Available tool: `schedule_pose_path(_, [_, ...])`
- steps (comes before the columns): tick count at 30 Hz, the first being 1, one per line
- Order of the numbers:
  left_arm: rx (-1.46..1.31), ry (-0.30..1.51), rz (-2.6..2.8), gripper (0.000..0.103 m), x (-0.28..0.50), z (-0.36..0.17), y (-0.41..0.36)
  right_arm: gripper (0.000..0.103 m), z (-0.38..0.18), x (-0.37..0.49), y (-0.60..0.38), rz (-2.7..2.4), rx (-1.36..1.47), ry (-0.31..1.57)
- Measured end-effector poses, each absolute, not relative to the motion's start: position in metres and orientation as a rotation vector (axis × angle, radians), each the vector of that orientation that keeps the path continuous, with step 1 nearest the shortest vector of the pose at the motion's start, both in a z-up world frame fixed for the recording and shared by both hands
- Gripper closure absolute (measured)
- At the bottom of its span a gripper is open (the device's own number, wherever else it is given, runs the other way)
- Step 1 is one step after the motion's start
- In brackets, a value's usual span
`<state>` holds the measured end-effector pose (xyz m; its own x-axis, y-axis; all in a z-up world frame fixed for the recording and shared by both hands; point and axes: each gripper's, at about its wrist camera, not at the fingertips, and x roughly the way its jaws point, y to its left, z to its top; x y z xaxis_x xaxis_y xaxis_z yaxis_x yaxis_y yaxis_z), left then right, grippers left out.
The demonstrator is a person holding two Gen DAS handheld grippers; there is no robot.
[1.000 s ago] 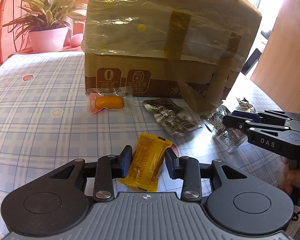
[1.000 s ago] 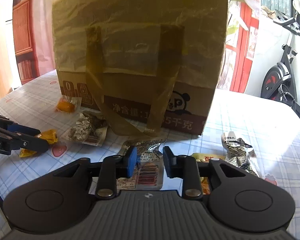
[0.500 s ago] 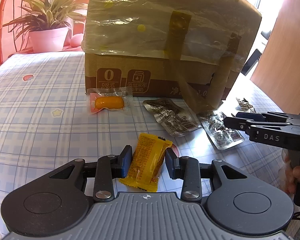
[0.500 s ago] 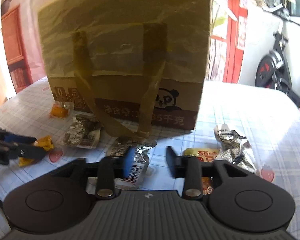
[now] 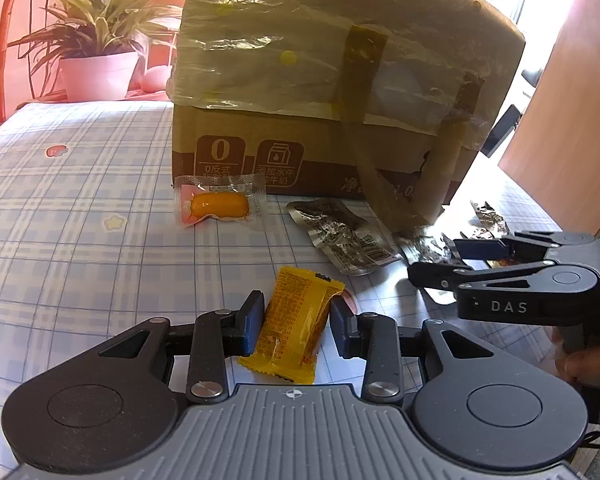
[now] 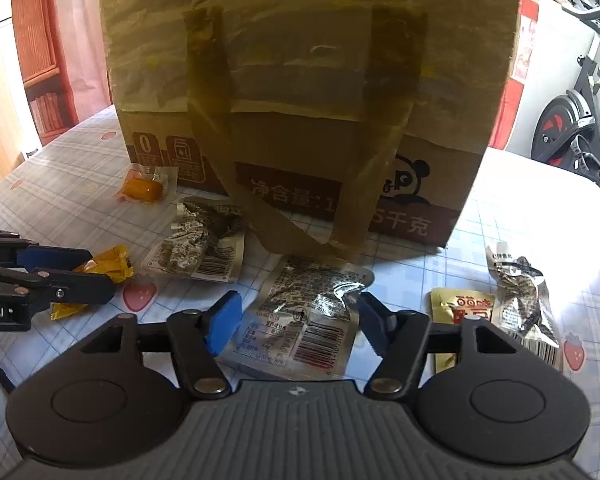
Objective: Organize snacks
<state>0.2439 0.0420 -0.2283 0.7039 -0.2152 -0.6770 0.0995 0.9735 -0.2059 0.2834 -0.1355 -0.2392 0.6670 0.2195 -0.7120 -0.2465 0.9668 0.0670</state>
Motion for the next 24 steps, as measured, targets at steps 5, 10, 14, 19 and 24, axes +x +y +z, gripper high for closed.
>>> schedule_pose_path(5, [-0.141, 0.774, -0.175, 0.066, 0.244, -0.227, 0.039, 0.063, -0.235, 0.273, -0.149, 0.239, 0.006, 0.793])
schedule_pose_path(10, [-0.155, 0.790, -0.173, 0.067, 0.241, -0.225, 0.042, 0.063, -0.231, 0.260, -0.163, 0.235, 0.075, 0.779])
schedule_pose_path(14, [-0.163, 0.762, -0.171, 0.067, 0.235, -0.214, 0.047, 0.063, -0.223, 0.248, -0.172, 0.240, 0.131, 0.747])
schedule_pose_path(19, [-0.169, 0.698, -0.198, 0.067, 0.226, -0.185, 0.050, 0.063, -0.202, 0.241, -0.175, 0.251, 0.151, 0.686])
schedule_pose_path(24, [-0.147, 0.591, -0.244, 0.067, 0.220, -0.139, 0.053, 0.063, -0.161, 0.238, -0.177, 0.285, 0.163, 0.566])
